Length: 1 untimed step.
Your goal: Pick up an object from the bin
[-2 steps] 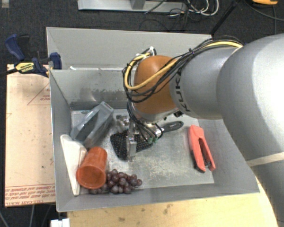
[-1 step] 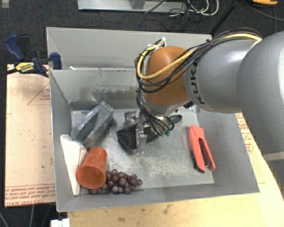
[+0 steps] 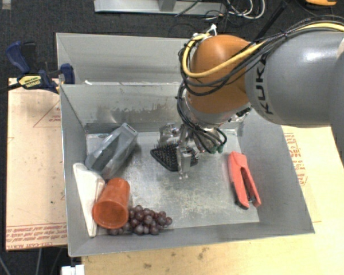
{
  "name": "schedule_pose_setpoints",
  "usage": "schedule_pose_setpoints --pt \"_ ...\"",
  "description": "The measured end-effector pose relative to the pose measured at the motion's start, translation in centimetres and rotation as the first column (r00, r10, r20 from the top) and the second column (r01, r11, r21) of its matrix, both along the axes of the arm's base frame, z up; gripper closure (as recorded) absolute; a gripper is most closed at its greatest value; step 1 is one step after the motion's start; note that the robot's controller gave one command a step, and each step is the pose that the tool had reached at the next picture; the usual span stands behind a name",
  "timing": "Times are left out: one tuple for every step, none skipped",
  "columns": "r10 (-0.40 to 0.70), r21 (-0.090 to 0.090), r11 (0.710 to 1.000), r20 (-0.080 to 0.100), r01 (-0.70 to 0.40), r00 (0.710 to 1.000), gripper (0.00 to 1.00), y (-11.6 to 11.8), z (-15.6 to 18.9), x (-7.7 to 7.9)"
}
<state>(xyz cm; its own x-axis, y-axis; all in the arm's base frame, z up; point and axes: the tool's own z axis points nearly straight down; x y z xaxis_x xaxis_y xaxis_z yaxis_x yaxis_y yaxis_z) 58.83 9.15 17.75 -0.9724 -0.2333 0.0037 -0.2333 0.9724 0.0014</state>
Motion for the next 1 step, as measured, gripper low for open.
schedule_pose_setpoints --pt "0.047 0.000 0.999 0.002 -0.047 0.999 1.00 -0.63 6.82 0.50"
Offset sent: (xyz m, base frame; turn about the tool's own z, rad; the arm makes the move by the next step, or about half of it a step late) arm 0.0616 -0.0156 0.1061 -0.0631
